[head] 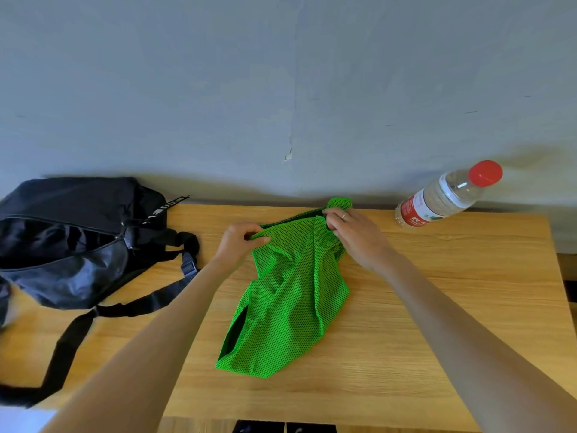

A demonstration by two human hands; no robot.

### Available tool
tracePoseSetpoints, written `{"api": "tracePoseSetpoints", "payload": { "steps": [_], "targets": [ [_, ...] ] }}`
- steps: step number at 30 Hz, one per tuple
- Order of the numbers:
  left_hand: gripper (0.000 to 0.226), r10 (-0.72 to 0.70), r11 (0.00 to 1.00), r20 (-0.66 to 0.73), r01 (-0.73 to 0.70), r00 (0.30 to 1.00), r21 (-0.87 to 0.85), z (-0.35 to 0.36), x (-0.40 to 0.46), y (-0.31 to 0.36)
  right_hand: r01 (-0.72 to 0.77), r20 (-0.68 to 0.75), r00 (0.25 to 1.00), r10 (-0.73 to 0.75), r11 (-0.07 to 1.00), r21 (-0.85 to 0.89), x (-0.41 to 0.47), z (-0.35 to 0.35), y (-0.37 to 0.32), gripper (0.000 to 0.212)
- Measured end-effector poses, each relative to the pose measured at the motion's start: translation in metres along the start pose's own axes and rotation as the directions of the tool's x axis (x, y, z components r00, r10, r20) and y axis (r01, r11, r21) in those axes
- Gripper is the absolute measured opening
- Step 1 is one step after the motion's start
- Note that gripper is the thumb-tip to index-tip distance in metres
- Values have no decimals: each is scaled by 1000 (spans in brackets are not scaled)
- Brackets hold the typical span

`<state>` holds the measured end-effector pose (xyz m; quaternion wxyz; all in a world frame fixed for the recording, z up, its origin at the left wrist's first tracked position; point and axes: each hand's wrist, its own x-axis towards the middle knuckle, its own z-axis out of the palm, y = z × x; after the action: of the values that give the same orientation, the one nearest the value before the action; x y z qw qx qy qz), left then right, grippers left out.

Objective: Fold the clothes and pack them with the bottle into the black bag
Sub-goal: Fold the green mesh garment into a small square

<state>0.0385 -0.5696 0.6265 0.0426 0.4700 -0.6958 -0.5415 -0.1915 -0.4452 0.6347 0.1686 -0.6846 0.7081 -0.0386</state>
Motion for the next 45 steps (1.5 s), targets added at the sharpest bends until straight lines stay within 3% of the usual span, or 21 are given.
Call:
{"api": "tracePoseSetpoints", "payload": {
  "steps": [5,13,23,28,37,45],
  "targets": [
    [16,-3,1000,-3,3,1000,-8,0,0,-2,14,11,1000,-14,999,29,6,2,-7,10],
    [5,17,999,4,-17,1000,-31,-1,0,-5,17,-149,989,-9,999,52,2,14,-9,28],
    [12,-10,999,21,11,1000,-43,-2,2,-9,-4,-223,975,-4,999,-36,2,14,-11,22],
    [14,0,998,31,2,1000,-61,-2,2,-10,-63,-226,972,57,998,-20,3,16,-11,27],
    [17,3,998,43,0,999,-69,-4,3,-11,-8,-181,983,-18,990,-140,5,18,-14,38],
    [18,13,997,51,-9,999,-79,-5,3,-10,-84,-204,977,64,993,-87,3,13,-16,39]
  ]
}}
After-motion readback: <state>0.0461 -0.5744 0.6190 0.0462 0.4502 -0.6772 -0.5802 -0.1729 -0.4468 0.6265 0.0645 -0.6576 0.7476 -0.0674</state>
